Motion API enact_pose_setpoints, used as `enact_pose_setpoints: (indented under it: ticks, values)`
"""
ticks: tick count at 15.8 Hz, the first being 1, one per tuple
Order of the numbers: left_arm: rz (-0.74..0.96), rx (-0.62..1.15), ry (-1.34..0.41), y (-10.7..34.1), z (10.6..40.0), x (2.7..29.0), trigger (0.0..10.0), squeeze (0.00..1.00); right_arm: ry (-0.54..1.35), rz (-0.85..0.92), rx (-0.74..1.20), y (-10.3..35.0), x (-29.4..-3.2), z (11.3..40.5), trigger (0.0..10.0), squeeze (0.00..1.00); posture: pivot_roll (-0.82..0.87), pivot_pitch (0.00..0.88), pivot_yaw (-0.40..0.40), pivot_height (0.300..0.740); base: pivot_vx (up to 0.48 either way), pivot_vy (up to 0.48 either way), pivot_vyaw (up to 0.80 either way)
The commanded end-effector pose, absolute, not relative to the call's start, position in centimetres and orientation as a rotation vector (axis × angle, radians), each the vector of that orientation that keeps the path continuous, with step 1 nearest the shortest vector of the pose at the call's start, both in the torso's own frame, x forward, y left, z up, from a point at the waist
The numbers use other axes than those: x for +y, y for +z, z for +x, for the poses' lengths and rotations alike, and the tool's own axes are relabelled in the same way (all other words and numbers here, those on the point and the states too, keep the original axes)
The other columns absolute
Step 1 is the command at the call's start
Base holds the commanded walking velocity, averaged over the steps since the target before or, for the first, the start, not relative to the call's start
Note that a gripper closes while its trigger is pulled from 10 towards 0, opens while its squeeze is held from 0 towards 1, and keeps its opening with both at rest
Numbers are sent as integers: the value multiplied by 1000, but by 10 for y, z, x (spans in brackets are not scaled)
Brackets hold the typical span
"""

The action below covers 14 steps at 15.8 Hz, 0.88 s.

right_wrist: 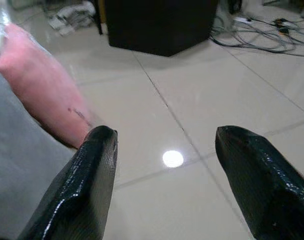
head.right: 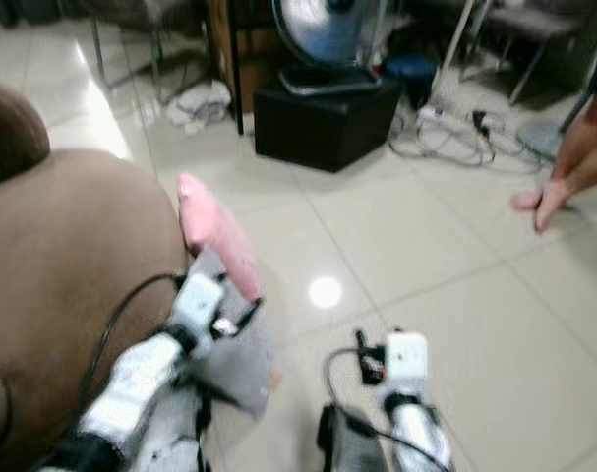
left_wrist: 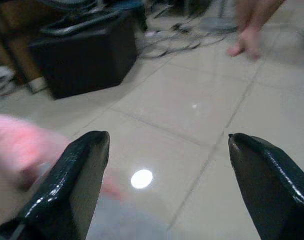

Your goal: Move the pillow to the sofa from floor

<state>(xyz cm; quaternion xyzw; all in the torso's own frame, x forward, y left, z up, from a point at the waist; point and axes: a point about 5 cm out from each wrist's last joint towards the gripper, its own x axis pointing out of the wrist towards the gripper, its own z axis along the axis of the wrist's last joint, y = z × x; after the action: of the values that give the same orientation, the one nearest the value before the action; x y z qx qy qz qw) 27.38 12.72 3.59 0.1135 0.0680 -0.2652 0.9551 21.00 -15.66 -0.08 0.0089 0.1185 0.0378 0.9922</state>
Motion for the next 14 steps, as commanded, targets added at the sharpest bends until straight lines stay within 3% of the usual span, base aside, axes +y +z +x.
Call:
enact_pose_setpoints:
  ticks: [1, 4, 7, 10, 11, 14]
  values:
    - [241, 142, -518, 34, 275, 124, 10000, 0, 80, 0, 246, -2, -161, 208, 10000, 0, 84, 54, -30, 580, 300, 0, 0]
    - [273, 163, -428, 32, 280, 135, 10000, 0, 145, -72, 248, -1, -156, 208, 10000, 0, 82, 53, -32, 580, 287, 0, 0]
    - [267, 190, -381, 30, 281, 147, 10000, 0, 217, -93, 270, -4, -149, 205, 10000, 0, 82, 53, -32, 580, 89, 0, 800]
    - [352, 276, -328, 18, 280, 160, 10000, 0, 267, -65, 295, -6, -144, 201, 10000, 0, 77, 94, -50, 580, 0, 0, 0]
    - [381, 385, -324, 8, 284, 164, 10000, 0, 303, -84, 304, -5, -142, 196, 10000, 0, 60, 133, -67, 580, 0, 0, 0]
    - [353, 495, -331, -2, 287, 161, 10000, 0, 338, -99, 324, -5, -143, 189, 10000, 0, 45, 172, -80, 580, 0, 0, 0]
